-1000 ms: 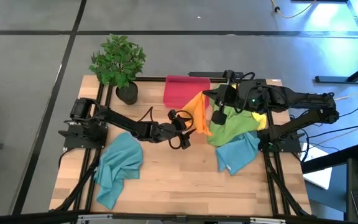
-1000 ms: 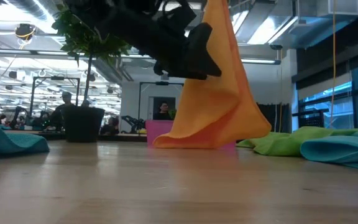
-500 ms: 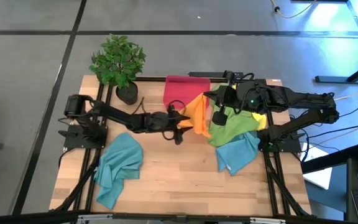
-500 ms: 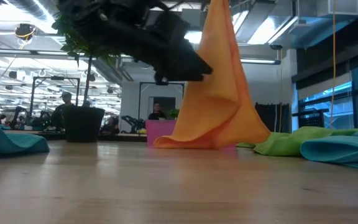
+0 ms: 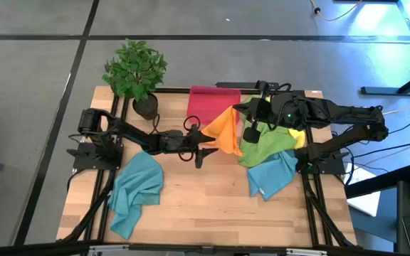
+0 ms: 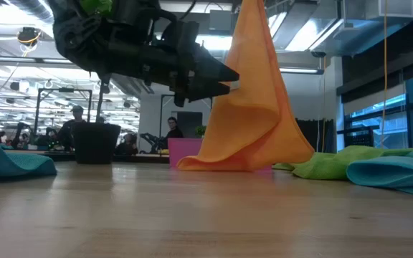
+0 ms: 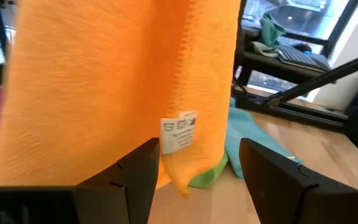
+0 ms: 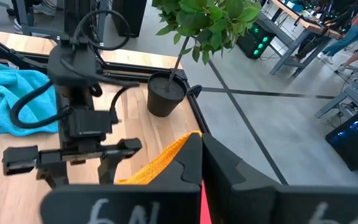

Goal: Roll microfiber towels into tight, uniform cylinder then place into a basket
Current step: Fold the orange towel

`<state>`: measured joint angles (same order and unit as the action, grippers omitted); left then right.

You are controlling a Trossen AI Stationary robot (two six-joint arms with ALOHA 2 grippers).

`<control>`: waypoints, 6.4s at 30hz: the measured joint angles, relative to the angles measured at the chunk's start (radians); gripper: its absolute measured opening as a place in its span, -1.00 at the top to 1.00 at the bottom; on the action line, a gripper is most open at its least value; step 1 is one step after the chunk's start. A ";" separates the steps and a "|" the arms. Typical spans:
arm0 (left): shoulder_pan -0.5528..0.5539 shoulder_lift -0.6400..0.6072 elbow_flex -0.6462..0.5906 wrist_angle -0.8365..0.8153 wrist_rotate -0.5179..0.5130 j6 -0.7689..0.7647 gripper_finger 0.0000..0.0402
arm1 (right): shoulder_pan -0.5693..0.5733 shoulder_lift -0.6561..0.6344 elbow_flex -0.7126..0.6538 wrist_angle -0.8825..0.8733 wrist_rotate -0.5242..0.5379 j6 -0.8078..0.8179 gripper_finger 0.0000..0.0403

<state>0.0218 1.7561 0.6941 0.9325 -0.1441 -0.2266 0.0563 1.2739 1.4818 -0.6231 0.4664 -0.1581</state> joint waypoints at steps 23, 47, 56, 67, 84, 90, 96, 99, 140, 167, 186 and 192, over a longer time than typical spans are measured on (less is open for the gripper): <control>0.007 0.040 0.026 -0.011 0.065 0.054 0.65 | 0.000 0.000 0.000 -0.001 -0.016 -0.003 0.98; -0.091 -0.762 0.026 -0.899 -0.327 0.212 1.00 | 0.000 -0.008 0.000 -0.072 -0.005 0.018 0.98; -0.115 -0.972 0.026 -0.988 -0.526 0.365 1.00 | -0.001 -0.008 0.000 -0.067 0.062 -0.030 0.98; -0.052 -1.022 0.187 -1.017 -0.535 0.545 1.00 | -0.114 -0.008 0.000 0.046 0.003 -0.085 0.98; -0.138 -0.988 0.210 -1.392 -0.412 0.293 1.00 | -0.069 -0.006 -0.035 -0.031 -0.153 0.027 0.99; -0.307 -0.924 0.210 -1.478 -0.411 0.105 1.00 | 0.090 -0.004 -0.196 -0.013 -0.153 0.146 1.00; -0.516 -0.779 0.210 -1.470 -0.410 -0.054 1.00 | 0.260 -0.004 -0.372 0.083 -0.154 0.320 1.00; -0.613 -0.683 0.210 -1.469 -0.410 -0.156 1.00 | 0.350 -0.004 -0.438 0.144 -0.154 0.415 1.00; -0.487 -0.386 0.209 -1.647 -0.416 -0.103 1.00 | 0.355 0.090 -0.741 0.309 -0.014 0.680 0.97; -0.276 -0.285 0.208 -1.659 -0.336 -0.066 0.35 | 0.194 0.090 -0.852 0.434 -0.023 0.647 0.33; -0.394 -0.225 0.208 -1.461 -0.455 -0.163 0.34 | 0.328 0.127 -0.794 0.539 -0.088 0.685 0.37; -0.327 -0.099 0.208 -1.442 -0.457 -0.165 0.34 | 0.353 0.231 -0.867 0.818 -0.217 0.729 0.49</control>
<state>-0.3051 1.6576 0.9024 -0.5090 -0.6010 -0.3917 0.4095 1.5047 0.6144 0.1950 0.2495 0.5709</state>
